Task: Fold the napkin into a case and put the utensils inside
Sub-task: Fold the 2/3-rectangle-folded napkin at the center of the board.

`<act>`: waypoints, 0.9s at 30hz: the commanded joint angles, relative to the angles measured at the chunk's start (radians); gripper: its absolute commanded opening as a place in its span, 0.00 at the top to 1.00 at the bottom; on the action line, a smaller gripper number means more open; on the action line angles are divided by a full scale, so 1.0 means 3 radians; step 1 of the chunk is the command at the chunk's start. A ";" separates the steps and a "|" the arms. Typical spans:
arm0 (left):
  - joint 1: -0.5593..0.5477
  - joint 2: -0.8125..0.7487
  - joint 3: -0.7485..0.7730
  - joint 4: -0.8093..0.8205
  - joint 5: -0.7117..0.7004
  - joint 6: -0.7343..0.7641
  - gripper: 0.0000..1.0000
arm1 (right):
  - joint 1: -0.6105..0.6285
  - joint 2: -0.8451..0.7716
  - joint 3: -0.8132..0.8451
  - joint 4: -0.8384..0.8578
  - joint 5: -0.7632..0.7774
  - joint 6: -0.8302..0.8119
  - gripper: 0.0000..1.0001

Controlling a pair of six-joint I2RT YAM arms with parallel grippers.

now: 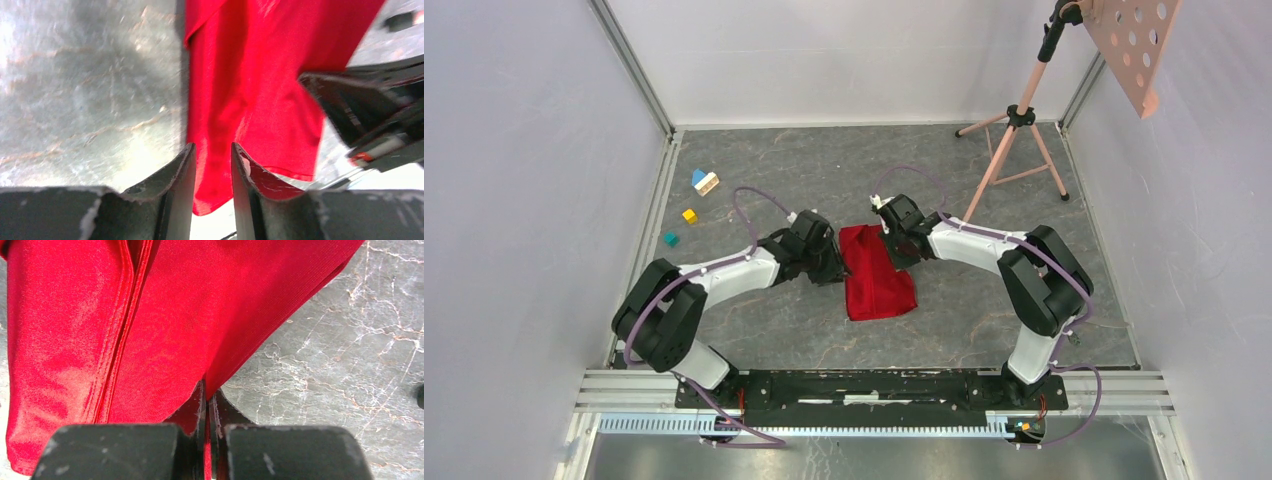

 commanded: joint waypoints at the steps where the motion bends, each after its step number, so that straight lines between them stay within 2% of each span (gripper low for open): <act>1: 0.0127 0.0029 0.0412 0.0050 0.0303 0.0062 0.64 | 0.0005 -0.0168 0.0130 -0.0061 0.0211 -0.0108 1.00; 4: 0.0199 0.0277 0.0616 0.0173 0.0439 0.0048 0.70 | 0.0009 -0.0212 0.0136 -0.0035 0.0202 -0.0116 1.00; 10: 0.0254 0.0861 0.1053 0.0311 0.0700 0.0021 0.74 | -0.0019 -0.0299 -0.0036 0.0238 -0.0048 -0.0060 1.00; 15: 0.0261 0.1132 0.1273 0.0167 0.0528 0.0150 0.77 | -0.0026 -0.0383 -0.0162 0.0447 -0.0066 0.0031 1.00; 20: 0.0269 0.1364 0.1302 0.0196 0.0463 0.0104 0.84 | -0.0023 -0.0355 -0.0122 0.0383 0.0014 -0.0006 1.00; 27: 0.0272 0.1403 0.1068 0.0344 0.0261 -0.0096 0.91 | 0.0082 -0.0329 0.0020 0.0268 0.0160 0.0080 1.00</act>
